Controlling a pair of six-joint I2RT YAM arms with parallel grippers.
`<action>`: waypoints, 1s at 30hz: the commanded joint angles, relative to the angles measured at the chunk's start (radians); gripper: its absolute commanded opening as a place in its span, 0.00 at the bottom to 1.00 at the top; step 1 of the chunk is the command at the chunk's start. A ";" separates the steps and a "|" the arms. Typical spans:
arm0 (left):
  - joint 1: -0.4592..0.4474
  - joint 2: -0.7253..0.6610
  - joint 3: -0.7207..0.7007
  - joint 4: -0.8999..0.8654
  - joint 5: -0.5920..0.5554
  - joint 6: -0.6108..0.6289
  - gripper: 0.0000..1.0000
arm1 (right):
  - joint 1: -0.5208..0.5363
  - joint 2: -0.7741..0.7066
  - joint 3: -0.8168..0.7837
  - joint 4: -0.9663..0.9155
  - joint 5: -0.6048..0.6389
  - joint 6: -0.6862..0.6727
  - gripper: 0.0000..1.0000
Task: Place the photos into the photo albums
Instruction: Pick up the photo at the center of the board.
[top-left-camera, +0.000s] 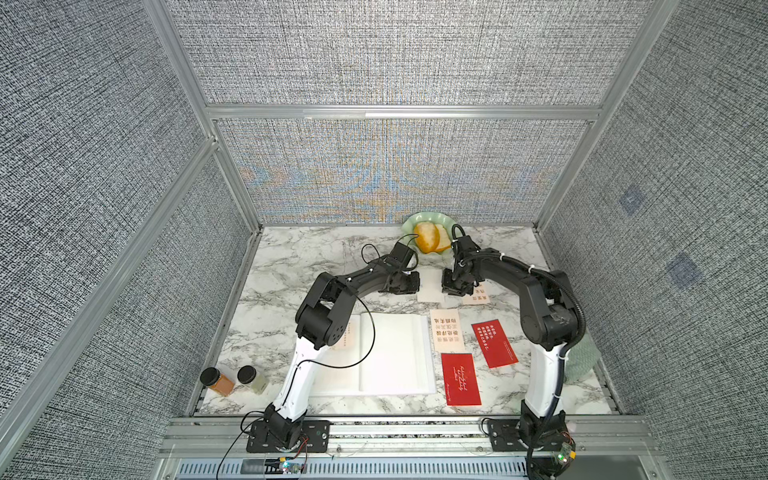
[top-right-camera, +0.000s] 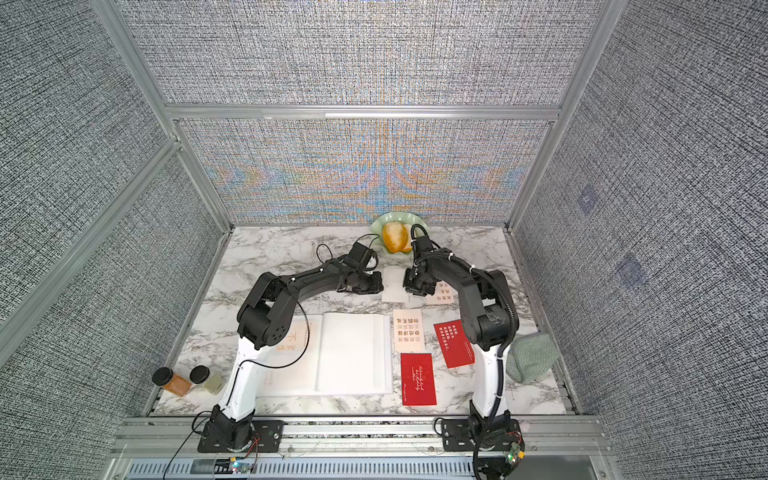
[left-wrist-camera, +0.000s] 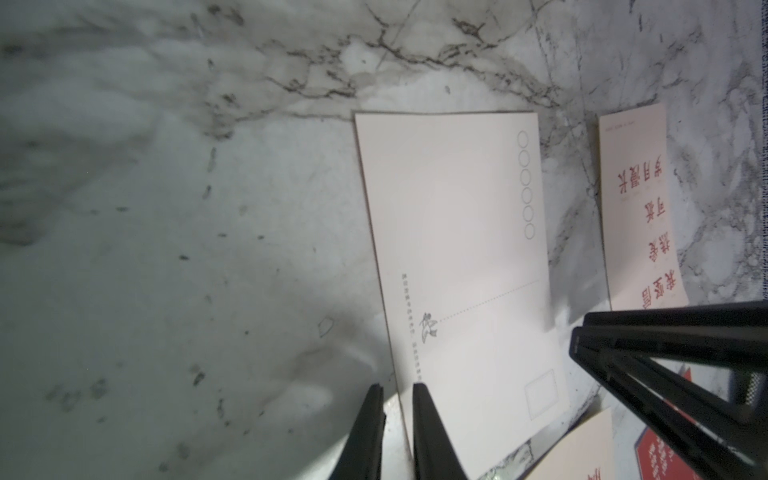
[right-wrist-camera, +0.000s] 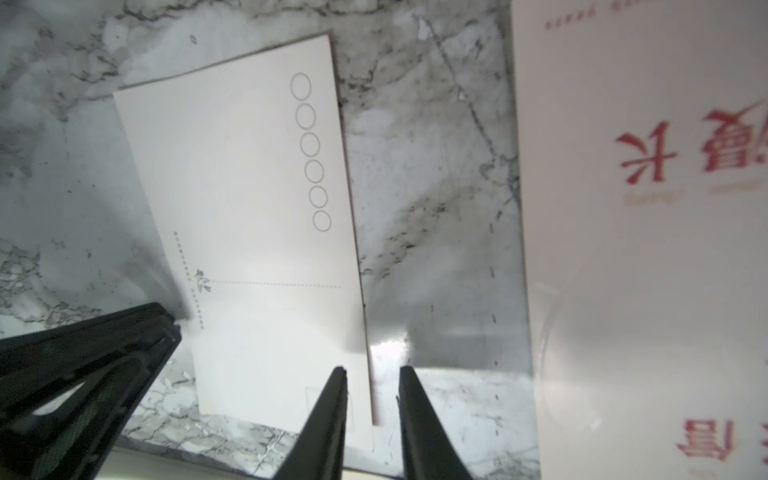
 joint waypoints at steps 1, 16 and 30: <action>0.000 0.007 -0.006 -0.053 -0.018 0.002 0.18 | 0.004 0.009 -0.005 0.000 -0.014 0.005 0.26; -0.005 -0.003 -0.032 -0.041 0.003 -0.004 0.18 | 0.032 0.025 -0.016 0.031 -0.049 0.021 0.27; -0.006 -0.019 -0.059 -0.033 0.006 -0.011 0.17 | -0.011 -0.059 -0.128 0.229 -0.219 0.136 0.27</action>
